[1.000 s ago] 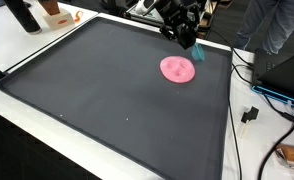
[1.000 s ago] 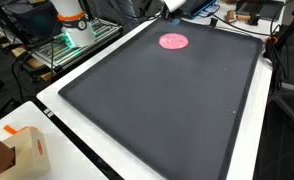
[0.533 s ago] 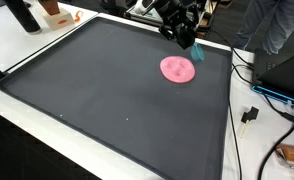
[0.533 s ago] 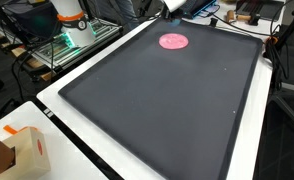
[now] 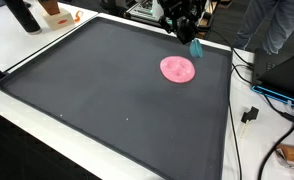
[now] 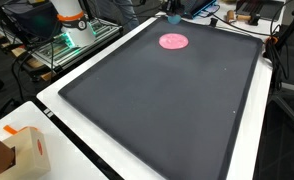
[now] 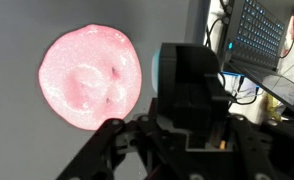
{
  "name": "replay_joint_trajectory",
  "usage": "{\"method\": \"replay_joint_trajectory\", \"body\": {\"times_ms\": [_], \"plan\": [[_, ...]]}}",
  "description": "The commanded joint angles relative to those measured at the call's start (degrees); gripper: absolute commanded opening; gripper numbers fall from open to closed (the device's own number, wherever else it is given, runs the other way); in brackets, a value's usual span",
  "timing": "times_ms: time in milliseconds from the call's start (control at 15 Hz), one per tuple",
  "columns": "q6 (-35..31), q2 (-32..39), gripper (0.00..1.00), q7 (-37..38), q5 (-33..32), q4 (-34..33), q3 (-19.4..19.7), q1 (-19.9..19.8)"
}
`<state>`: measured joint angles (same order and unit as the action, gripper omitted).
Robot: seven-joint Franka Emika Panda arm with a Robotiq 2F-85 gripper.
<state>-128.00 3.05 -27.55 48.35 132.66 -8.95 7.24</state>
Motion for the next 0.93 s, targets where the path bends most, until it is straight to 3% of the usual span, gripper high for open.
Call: {"method": "replay_joint_trajectory", "body": {"times_ms": [0, 867], "plan": [[0.54, -3.24, 0.26, 8.61, -6.71, -0.02, -0.33, 1.11], [3.41, -9.34, 0.26, 37.7, -30.72, -4.49, -3.61, 4.23]]}}
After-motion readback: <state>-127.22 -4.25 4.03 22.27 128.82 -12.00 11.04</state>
